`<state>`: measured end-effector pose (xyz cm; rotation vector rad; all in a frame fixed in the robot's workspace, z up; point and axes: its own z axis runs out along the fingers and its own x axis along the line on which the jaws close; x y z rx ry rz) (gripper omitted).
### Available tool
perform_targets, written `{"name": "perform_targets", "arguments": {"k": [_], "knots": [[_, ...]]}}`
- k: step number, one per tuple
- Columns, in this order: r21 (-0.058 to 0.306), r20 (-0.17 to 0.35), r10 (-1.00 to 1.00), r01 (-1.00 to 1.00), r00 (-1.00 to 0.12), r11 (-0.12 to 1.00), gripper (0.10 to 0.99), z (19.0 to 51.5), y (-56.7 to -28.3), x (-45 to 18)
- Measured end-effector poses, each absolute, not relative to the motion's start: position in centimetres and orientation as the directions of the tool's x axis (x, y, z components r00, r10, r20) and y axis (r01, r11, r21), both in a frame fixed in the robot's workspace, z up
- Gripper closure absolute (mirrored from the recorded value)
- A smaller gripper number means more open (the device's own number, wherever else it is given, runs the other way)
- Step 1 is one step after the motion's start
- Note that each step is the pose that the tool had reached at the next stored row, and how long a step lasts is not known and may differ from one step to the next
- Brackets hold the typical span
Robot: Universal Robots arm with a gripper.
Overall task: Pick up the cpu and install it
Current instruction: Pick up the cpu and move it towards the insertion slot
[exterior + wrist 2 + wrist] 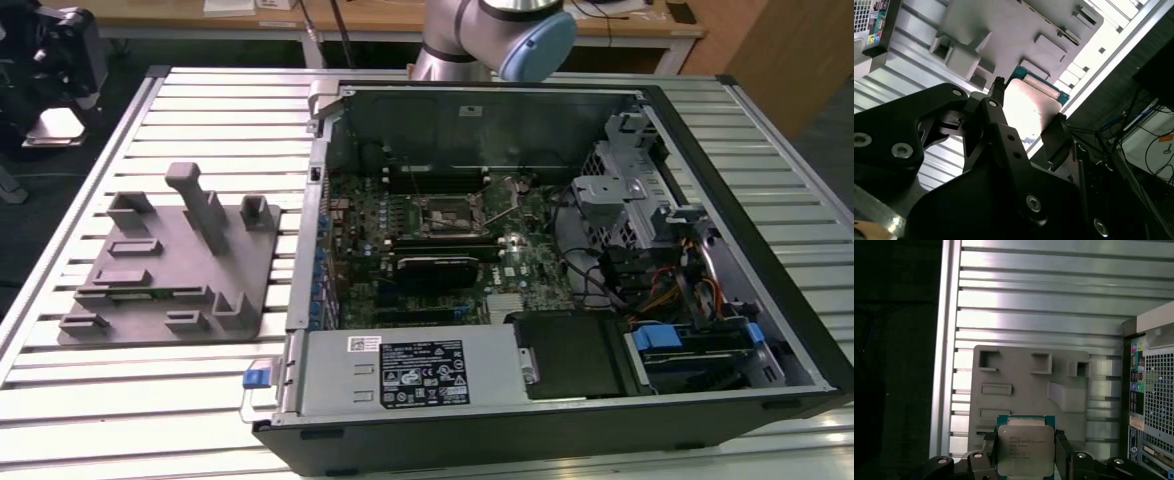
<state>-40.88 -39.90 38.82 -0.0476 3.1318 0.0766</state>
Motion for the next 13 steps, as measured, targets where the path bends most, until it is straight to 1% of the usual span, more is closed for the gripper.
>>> {"name": "perform_targets", "arguments": {"k": [13], "knots": [[0.049,-0.009,-0.030,-0.031,-1.000,0.998,0.541,38.8,-39.9,-38.6]]}}
